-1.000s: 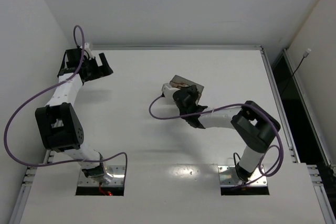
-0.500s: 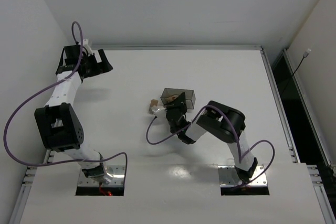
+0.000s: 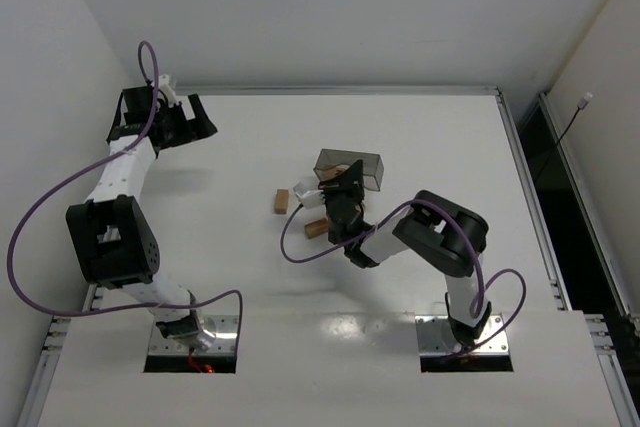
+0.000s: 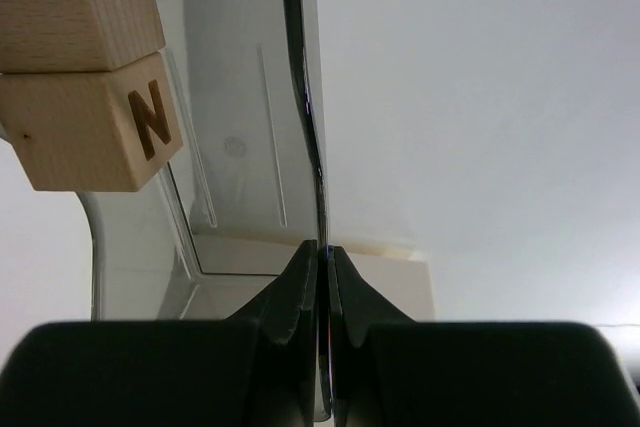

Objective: Build the wood block tower

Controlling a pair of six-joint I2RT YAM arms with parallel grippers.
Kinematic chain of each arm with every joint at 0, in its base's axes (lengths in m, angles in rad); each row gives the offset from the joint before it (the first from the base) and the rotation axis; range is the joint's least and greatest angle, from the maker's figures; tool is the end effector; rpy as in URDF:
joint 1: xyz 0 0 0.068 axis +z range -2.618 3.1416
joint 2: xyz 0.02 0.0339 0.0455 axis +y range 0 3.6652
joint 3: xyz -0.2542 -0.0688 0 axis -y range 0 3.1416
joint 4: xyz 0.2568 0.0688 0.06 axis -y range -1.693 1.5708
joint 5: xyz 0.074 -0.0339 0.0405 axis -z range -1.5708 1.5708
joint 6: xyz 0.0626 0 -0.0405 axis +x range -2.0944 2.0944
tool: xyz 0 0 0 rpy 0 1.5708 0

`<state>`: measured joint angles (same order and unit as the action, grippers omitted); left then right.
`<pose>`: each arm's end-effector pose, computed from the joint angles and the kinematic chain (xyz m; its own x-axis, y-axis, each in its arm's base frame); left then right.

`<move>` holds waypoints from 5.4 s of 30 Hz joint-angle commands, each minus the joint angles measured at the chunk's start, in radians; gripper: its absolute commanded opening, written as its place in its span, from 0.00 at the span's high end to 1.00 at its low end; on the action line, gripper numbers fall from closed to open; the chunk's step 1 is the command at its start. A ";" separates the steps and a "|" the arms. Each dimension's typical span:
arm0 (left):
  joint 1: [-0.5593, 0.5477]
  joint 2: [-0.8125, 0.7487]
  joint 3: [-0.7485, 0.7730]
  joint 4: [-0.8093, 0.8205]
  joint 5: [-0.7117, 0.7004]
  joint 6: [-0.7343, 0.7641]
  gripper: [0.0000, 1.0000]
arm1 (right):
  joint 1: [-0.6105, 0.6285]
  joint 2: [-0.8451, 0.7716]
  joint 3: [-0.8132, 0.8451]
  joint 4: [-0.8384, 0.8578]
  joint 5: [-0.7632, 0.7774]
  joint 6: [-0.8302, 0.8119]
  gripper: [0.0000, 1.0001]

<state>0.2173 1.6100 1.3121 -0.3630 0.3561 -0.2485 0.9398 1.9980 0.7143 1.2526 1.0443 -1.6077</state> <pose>0.3932 0.0645 0.2680 -0.5974 -0.3680 -0.7126 -0.0828 0.9121 -0.4016 0.2567 0.2595 0.1123 -0.1033 -0.9926 0.0637 -0.0222 -0.0618 -0.9978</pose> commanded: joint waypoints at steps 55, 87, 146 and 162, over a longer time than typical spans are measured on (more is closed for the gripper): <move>-0.164 -0.018 0.001 0.065 0.141 0.140 0.00 | -0.978 0.063 0.953 -1.907 -1.033 1.470 1.00; -0.694 -0.193 -0.323 -0.065 -0.392 -0.040 0.17 | -1.213 -0.042 1.056 -2.049 -1.397 1.427 0.14; -0.562 0.157 0.207 -0.929 0.850 1.158 1.00 | -0.705 -0.002 1.171 -2.656 -2.399 0.712 0.18; -0.542 0.148 0.259 -0.938 0.879 1.177 1.00 | -0.519 -0.042 1.056 -2.645 -2.440 0.730 0.28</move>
<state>-0.3340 1.7969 1.5307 -1.2999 1.1633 0.8665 0.4274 1.9652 1.7573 -1.3643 -1.3308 -0.8528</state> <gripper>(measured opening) 0.302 0.720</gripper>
